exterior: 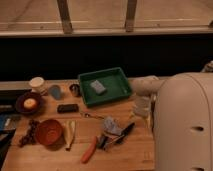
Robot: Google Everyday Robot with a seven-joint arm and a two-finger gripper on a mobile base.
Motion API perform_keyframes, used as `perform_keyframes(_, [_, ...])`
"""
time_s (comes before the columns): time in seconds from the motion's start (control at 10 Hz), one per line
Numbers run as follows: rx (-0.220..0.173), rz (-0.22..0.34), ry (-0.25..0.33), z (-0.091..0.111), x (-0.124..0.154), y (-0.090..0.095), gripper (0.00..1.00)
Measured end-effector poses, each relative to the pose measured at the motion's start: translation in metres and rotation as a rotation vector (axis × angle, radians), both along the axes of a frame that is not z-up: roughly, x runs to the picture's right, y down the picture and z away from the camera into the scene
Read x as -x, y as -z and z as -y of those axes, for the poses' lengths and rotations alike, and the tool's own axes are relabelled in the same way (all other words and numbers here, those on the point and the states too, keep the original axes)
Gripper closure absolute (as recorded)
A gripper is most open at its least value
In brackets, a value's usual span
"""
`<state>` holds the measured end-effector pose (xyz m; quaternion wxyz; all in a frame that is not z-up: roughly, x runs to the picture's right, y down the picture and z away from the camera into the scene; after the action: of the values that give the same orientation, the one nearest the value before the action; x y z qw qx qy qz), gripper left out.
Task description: Place brush in red bowl
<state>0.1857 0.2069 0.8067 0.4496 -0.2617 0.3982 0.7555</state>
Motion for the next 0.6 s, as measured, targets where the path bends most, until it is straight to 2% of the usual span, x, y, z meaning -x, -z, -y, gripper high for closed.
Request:
perform_keyframes(0.3, [0.028,0.059,-0.019,-0.007,0.019,0.010,0.38])
perform_keyframes(0.6, [0.051,0.080,-0.023,-0.014,0.029,0.008,0.38])
